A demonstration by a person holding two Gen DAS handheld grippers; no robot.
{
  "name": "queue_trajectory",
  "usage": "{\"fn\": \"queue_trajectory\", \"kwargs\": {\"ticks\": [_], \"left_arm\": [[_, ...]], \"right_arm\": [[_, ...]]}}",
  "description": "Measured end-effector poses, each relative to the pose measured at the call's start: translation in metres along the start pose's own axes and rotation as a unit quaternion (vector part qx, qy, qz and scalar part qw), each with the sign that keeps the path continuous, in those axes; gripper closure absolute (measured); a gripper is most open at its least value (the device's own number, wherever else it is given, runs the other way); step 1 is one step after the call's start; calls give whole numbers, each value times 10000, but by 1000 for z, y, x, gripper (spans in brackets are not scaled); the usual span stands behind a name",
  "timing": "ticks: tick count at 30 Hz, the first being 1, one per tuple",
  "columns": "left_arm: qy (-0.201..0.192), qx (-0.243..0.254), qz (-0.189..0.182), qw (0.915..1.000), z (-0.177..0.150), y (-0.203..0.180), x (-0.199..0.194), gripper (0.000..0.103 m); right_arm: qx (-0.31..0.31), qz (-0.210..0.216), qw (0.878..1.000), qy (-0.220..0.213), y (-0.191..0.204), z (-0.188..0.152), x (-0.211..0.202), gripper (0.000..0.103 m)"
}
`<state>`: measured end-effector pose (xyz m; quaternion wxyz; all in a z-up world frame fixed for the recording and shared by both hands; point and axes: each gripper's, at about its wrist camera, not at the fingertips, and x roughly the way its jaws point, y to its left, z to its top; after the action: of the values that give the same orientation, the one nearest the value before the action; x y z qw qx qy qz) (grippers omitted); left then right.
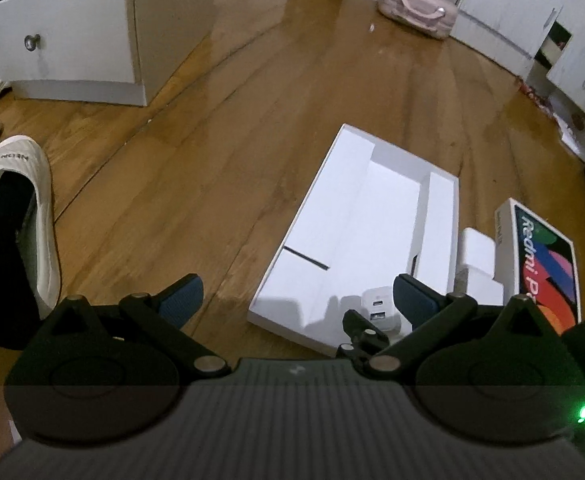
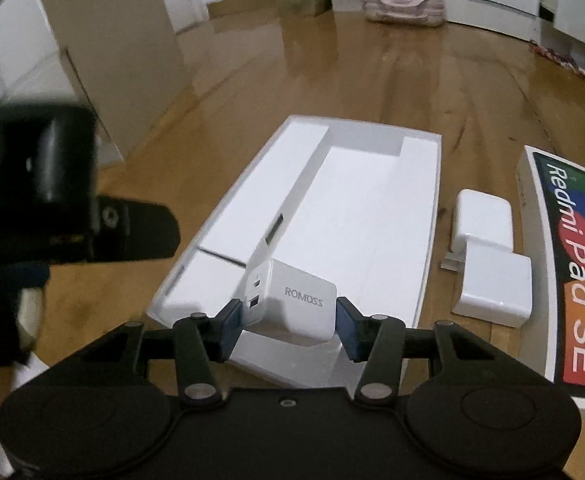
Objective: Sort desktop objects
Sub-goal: 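Carry the charger over the white tray and open the right gripper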
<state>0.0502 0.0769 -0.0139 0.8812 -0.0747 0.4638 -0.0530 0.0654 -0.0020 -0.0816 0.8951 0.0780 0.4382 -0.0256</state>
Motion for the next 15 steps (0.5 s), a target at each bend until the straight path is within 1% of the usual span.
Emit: {"fn": "queue_trajectory", "kwargs": {"ticks": [5, 7, 8, 10, 11, 14, 15], "left_arm": [[130, 32, 52, 9999, -2, -1, 8, 0], [150, 51, 55, 9999, -3, -3, 7, 0], [159, 54, 58, 9998, -3, -3, 7, 0], [161, 33, 49, 9999, -3, -3, 6, 0], [159, 13, 38, 9999, -3, -3, 5, 0], [169, -35, -28, 9998, -3, -5, 3, 0], [183, -27, -35, 9998, -3, -7, 2, 0]], "right_arm": [[28, -21, 9998, 199, -1, -4, 13, 47], [113, 0, 9997, 213, -2, -5, 12, 47], [202, 13, 9996, 189, -4, -5, 10, 46], [380, 42, 9993, 56, -7, -3, 0, 42], [452, 58, 9990, -21, -8, -1, -5, 35], [495, 102, 9986, -167, -17, 4, -19, 33], [532, 30, 9984, -177, -23, 4, -22, 33]]}}
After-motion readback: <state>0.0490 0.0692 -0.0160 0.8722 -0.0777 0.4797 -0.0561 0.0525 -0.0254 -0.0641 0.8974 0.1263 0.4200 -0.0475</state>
